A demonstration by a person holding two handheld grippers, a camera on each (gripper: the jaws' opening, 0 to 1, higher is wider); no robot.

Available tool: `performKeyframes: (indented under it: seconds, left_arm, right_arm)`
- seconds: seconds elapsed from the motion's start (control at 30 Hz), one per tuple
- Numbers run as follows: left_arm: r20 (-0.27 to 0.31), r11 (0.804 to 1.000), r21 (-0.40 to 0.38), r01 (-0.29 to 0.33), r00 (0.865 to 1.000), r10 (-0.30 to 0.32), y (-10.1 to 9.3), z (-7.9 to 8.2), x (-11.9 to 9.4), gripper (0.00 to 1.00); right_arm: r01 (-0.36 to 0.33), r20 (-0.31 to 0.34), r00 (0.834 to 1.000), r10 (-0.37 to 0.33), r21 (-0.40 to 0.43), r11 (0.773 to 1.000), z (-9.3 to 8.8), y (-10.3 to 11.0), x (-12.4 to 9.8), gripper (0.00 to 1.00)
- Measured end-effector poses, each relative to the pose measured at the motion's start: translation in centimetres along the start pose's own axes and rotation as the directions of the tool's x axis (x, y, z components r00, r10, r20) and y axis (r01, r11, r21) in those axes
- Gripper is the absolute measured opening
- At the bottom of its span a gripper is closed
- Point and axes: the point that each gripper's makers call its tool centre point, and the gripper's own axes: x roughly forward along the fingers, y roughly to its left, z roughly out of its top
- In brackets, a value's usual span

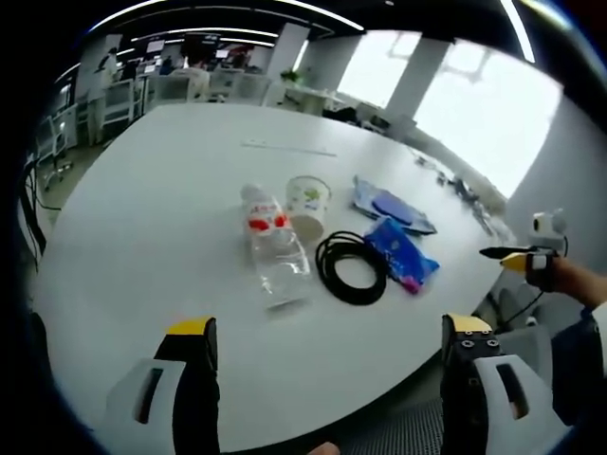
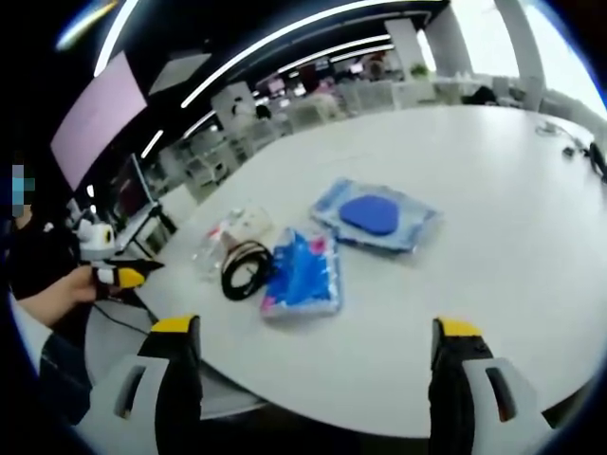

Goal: Arrange the tabletop items into an orderly group along one side of the table until the central work area is clear of visible clutter.

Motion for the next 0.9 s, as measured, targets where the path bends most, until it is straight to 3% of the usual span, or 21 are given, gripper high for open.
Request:
performKeyframes:
  seconds: [0.9]
  left_arm:
    - [0.003,1.0,-0.028,-0.01,1.0,0.01,0.16,-0.44,-0.25,0.96]
  right_arm:
    - [-0.012,-0.03,0.999,0.013,0.007,1.0,-0.7,0.24,0.37,0.97]
